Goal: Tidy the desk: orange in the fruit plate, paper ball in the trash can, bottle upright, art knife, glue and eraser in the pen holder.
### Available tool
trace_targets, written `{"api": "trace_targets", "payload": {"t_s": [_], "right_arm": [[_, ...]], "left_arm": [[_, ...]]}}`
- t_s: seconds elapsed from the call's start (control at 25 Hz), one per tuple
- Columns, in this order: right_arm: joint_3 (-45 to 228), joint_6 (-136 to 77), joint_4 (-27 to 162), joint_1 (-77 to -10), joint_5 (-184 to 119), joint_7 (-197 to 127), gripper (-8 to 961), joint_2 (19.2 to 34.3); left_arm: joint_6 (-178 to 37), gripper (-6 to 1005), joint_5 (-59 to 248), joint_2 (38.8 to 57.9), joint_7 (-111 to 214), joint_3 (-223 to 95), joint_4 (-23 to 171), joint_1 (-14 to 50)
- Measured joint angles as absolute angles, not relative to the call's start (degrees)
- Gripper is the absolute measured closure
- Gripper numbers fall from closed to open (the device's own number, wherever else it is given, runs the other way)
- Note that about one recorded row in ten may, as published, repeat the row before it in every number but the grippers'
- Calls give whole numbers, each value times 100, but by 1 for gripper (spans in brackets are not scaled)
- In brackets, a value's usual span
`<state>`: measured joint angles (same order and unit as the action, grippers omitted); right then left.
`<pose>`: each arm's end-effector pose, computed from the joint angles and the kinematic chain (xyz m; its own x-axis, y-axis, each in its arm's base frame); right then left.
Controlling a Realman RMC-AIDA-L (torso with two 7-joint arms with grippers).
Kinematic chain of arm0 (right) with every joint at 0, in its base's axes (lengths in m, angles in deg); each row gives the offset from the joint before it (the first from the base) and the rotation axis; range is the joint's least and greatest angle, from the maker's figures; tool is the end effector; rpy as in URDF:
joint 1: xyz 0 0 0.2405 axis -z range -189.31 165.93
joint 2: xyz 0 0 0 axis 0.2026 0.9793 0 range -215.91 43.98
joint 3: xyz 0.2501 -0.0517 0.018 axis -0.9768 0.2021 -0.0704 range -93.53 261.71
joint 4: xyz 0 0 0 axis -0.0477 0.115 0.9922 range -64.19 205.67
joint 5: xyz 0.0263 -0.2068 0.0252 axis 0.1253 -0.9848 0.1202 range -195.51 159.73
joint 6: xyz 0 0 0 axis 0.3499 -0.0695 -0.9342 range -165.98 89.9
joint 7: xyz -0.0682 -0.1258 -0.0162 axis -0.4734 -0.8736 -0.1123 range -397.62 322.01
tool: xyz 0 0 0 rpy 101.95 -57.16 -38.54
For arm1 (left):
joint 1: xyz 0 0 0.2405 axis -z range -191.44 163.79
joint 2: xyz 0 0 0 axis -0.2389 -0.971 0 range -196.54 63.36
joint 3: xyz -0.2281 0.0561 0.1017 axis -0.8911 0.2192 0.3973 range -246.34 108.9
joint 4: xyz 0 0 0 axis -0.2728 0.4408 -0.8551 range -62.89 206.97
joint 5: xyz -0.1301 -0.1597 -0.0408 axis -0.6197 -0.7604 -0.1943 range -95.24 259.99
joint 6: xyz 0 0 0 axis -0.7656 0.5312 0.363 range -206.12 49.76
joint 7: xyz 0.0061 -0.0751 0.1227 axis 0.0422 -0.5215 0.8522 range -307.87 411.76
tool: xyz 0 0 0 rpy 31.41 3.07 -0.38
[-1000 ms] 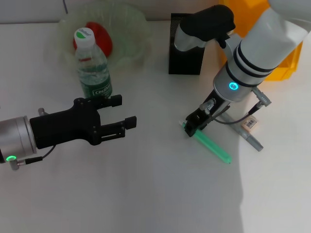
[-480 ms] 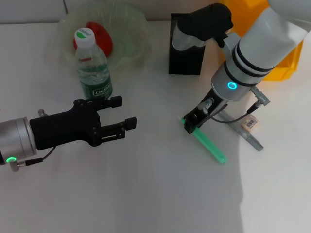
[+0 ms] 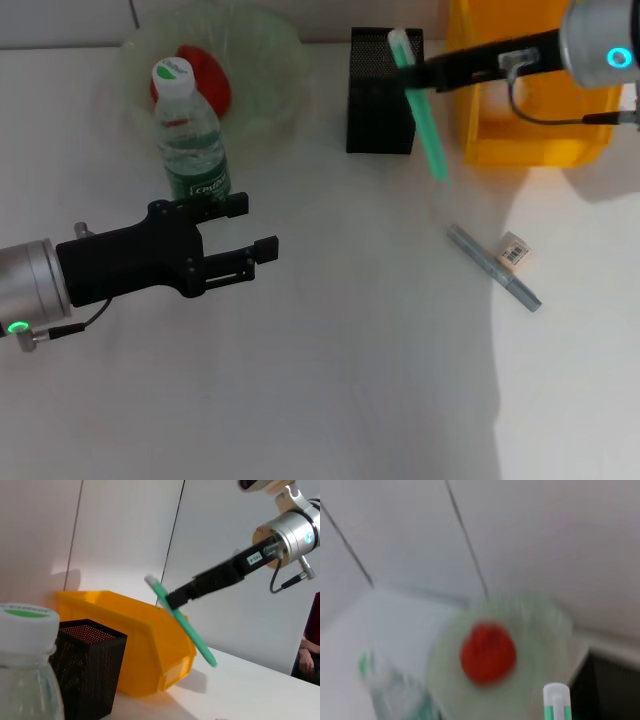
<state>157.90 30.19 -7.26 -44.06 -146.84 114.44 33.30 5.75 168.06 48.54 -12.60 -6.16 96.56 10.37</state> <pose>0.1370 0.3942 0.0196 0.6722 -0.6347 -0.3812 -0.7403 -0.5852 -0.3309 -0.2818 0.2991 -0.0249 0.7382 0.2844 0.6117 0.4581 -0.8770 -0.1451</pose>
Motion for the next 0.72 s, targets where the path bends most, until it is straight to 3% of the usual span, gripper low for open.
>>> {"api": "trace_targets", "payload": {"t_s": [0.16, 0.28, 0.52, 0.72], "right_arm": [[15194, 2217, -207, -3726, -12079, 9240, 759, 3329], [14862, 2086, 1124, -3707, -9666, 7223, 749, 3320], [14665, 2309, 3874, -4407, -7019, 4450, 728, 3334], [14659, 2104, 5102, -5132, -6266, 3104, 712, 3335]], "left_arm": [[624, 255, 16798, 4877, -1264, -770, 9657, 1032], [656, 255, 16798, 4886, -1255, -834, 9682, 1033], [651, 255, 16798, 4899, -1187, -989, 9738, 1028], [670, 255, 16798, 4904, -1169, -1040, 9791, 1019]]}}
